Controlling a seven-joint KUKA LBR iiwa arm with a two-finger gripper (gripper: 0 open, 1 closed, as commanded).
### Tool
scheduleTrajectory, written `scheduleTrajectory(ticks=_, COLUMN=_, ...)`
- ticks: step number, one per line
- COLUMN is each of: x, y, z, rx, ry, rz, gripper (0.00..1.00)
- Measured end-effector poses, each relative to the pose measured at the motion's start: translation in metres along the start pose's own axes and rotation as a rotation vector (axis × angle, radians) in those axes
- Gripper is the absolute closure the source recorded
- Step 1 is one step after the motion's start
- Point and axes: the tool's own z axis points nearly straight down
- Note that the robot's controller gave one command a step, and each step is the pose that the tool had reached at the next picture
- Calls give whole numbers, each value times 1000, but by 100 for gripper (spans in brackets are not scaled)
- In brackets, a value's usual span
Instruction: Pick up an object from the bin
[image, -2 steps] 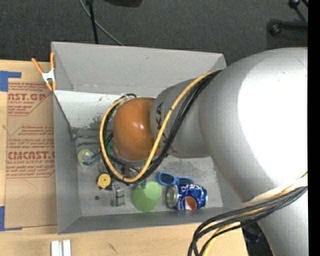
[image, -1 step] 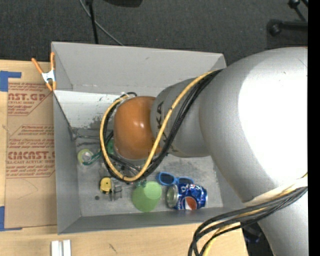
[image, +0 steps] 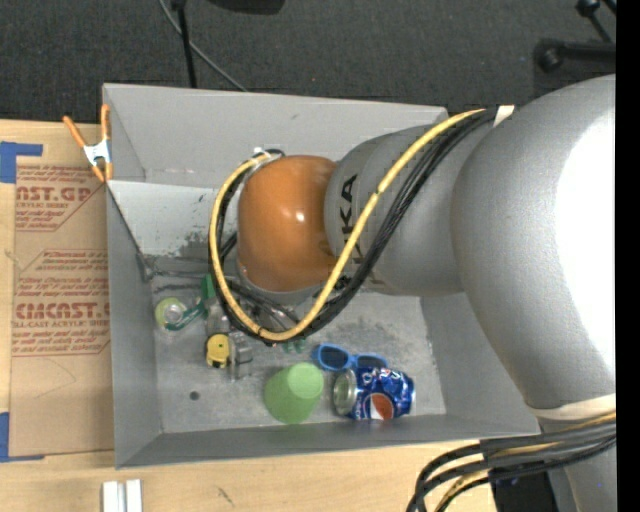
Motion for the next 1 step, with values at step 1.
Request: scheduleTrajectory(ticks=1, x=-1, y=0, z=-20, rx=1, ry=4, rz=0, gripper=100)
